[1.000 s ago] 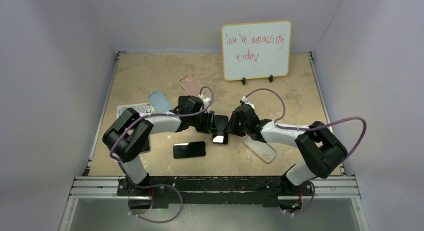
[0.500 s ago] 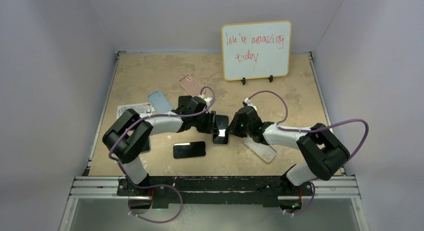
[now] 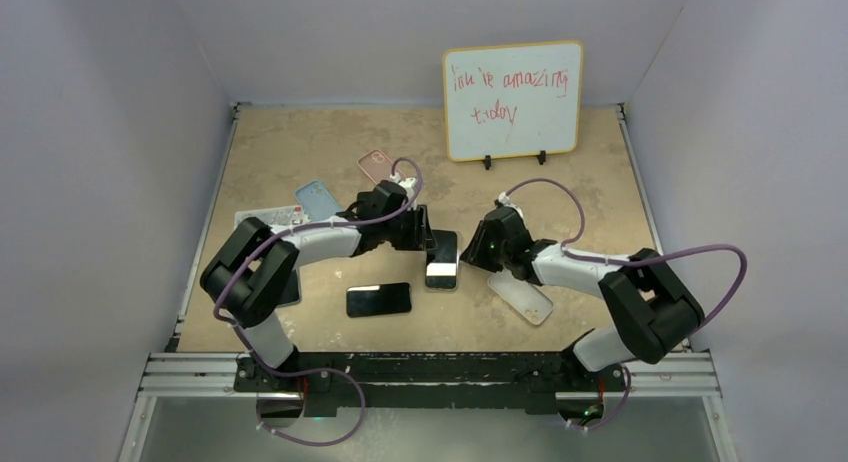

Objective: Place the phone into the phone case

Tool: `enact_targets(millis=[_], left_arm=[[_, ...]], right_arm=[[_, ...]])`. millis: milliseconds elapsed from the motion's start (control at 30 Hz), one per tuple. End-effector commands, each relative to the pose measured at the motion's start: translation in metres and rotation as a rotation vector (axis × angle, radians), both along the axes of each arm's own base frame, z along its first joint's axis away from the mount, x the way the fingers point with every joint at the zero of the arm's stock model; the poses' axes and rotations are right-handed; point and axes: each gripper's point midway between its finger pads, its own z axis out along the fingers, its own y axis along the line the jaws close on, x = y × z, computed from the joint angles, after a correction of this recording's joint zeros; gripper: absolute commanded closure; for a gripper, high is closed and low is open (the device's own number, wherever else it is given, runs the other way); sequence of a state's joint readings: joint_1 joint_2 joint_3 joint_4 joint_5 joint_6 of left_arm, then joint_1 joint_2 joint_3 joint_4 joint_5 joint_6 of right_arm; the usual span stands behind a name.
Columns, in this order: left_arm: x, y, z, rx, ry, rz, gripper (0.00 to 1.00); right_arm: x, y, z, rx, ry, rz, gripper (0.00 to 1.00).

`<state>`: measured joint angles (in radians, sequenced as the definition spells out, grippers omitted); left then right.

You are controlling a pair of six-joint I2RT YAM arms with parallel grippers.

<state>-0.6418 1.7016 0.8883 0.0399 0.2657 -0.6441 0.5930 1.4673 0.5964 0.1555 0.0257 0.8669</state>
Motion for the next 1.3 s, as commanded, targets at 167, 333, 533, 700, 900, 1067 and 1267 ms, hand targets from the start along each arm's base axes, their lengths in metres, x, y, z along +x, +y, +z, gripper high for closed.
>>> enact_targets(millis=[167,333,533,700,900,1067,1267], left_arm=[[0.016,-0.012,-0.004,-0.014,-0.041,-0.021,0.68],[0.003,-0.028,-0.008,-0.083,-0.005,-0.082,0.78],[-0.009,-0.042,-0.001,-0.129,-0.005,-0.128,0.86],[-0.015,-0.043,-0.005,-0.13,0.012,-0.14,0.85],[-0.018,-0.029,-0.009,-0.064,0.041,-0.091,0.73],[-0.014,-0.014,0.004,-0.065,0.044,-0.051,0.64],[-0.02,-0.015,0.011,-0.092,0.055,-0.062,0.64]], right_arm=[[0.01,0.016,-0.001,0.027,0.026,0.059,0.67],[0.013,0.026,-0.007,0.05,0.034,0.097,0.7],[0.012,0.036,-0.007,0.099,0.021,0.131,0.76],[0.01,0.048,-0.004,0.15,0.009,0.202,0.76],[0.01,0.044,0.0,0.156,0.005,0.175,0.73],[0.006,0.027,0.001,0.113,0.03,0.128,0.66],[-0.006,0.019,0.002,0.1,0.04,0.132,0.61]])
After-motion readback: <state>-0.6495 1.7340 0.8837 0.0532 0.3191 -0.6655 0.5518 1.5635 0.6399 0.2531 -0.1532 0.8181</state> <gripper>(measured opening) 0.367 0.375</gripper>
